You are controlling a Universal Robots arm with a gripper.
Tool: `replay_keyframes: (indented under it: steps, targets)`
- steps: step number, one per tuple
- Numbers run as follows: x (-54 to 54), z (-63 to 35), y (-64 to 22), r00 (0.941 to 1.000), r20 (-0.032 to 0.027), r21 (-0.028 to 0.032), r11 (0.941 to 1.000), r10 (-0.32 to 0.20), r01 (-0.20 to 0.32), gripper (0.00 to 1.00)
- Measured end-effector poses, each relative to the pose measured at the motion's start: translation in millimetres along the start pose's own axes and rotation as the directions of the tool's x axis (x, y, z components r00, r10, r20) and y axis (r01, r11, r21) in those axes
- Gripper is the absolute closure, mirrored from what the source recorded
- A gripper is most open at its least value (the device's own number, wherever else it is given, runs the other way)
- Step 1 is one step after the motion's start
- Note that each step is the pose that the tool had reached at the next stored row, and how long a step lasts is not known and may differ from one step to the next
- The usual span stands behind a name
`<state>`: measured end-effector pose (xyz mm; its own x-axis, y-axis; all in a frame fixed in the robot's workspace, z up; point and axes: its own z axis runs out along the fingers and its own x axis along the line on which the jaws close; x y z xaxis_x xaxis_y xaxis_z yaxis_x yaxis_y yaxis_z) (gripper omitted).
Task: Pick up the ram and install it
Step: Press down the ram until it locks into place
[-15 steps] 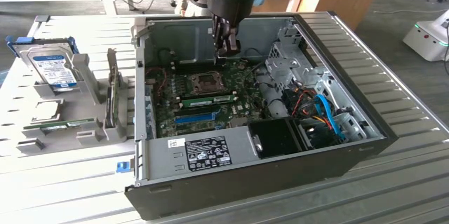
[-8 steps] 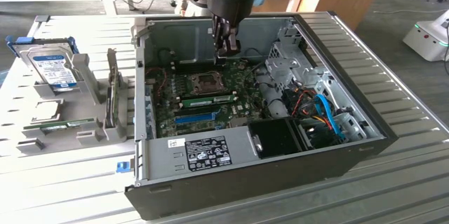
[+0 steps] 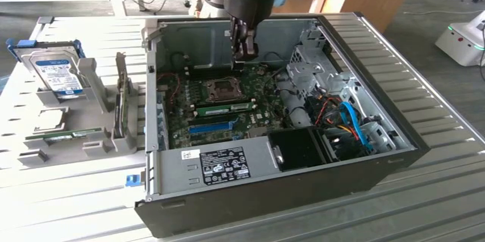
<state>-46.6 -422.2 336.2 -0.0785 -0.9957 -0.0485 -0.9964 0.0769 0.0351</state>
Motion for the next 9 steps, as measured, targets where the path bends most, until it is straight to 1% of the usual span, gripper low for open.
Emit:
replay_keyframes:
  steps: [5,9]
  targets:
    - [0.0,0.2,0.0,0.9985,0.002,0.0026,0.9985,0.055,-0.055,0.89]
    - [0.0,0.4,0.0,0.9947,0.0039,0.0048,0.9947,0.103,-0.103,0.89]
